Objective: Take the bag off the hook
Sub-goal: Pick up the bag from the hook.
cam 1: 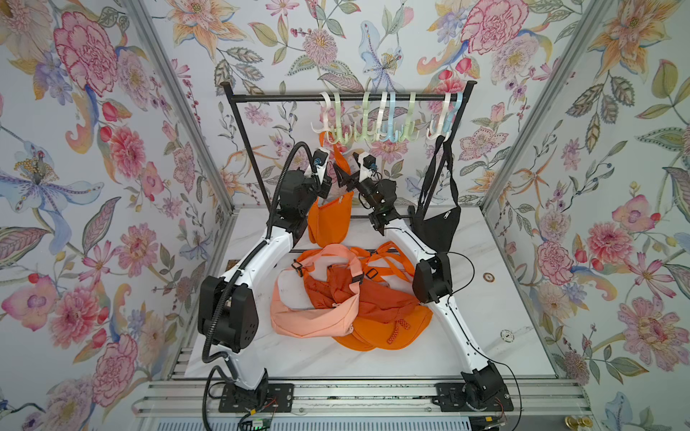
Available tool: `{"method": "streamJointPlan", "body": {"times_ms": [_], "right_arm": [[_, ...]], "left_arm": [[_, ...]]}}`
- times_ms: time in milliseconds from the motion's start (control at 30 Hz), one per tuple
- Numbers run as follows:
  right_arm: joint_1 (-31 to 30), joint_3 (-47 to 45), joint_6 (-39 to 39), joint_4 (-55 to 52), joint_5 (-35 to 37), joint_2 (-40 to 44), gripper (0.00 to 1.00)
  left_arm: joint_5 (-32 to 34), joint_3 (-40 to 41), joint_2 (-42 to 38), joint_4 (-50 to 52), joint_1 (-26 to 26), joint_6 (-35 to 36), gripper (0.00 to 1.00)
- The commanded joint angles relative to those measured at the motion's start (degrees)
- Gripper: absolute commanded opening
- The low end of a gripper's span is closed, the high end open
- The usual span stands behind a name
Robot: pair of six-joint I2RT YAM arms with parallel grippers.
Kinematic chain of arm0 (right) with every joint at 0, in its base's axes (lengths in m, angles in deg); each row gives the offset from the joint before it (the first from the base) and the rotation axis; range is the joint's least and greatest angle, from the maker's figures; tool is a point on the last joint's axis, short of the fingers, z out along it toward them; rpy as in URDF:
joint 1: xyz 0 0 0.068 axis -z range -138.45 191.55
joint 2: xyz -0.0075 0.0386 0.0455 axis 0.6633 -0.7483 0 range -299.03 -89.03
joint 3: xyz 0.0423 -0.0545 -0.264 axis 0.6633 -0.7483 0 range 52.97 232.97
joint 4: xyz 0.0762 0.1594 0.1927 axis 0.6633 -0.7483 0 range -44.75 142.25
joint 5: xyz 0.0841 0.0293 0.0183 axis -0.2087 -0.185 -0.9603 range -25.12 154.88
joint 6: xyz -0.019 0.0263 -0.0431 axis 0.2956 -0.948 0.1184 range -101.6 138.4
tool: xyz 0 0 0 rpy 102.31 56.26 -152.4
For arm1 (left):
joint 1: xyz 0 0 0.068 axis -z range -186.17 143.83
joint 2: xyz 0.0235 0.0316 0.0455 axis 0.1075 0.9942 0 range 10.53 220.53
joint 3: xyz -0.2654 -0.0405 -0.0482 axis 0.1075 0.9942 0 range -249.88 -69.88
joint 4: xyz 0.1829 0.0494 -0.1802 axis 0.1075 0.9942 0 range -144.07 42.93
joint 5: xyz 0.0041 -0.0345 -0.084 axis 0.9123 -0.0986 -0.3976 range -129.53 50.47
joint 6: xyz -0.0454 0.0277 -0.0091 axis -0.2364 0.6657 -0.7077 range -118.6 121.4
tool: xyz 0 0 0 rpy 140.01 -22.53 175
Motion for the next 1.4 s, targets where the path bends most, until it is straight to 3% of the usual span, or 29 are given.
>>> {"method": "streamJointPlan", "body": {"times_ms": [0,67,133,167,233,267,467,600,767,1200,1367], "right_arm": [[-1.00,1.78,1.00,1.53,1.14,-0.70,0.87],[-1.02,2.19,0.38,2.01,1.69,-0.85,0.83],[-1.02,2.23,-0.21,2.01,1.40,-0.59,0.68],[-1.11,2.19,-0.40,1.89,1.41,-0.37,0.54],[-1.20,1.90,-0.75,1.75,2.09,0.25,0.10],[-1.28,1.49,-0.93,2.07,2.43,0.57,0.00],[-1.60,-2.58,-1.75,2.95,-0.08,4.65,0.00],[-1.86,-19.96,-1.28,9.25,-1.12,15.82,0.00],[-1.90,-30.62,0.23,9.08,-2.76,25.84,0.00],[-1.81,-40.86,0.98,6.30,-3.67,38.57,0.00],[-2.07,-46.61,1.07,7.48,-3.93,43.35,0.00]], "left_arm": [[-1.01,-1.26,-2.30,-0.37,-0.44,-1.19,0.00],[-0.95,-1.27,-2.42,-0.28,-0.42,-1.30,0.00],[-0.95,-1.24,-2.51,-0.16,-0.45,-1.32,0.00],[-0.85,-1.26,-2.59,-0.15,-0.37,-1.24,0.00],[-0.78,-1.21,-2.69,0.10,-0.38,-1.06,0.00],[-0.70,-1.19,-2.81,0.11,-0.46,-0.97,0.00],[-0.38,-0.60,-3.72,0.07,-0.44,-0.75,0.00],[-0.34,-0.43,-4.54,-0.08,-0.51,-0.79,0.00],[0.48,-2.77,-4.86,2.53,-0.75,-0.54,0.00],[3.44,-9.43,-5.47,7.39,-3.15,-2.91,0.00],[4.41,-8.38,-8.44,7.25,-3.19,-2.03,0.00]]}}
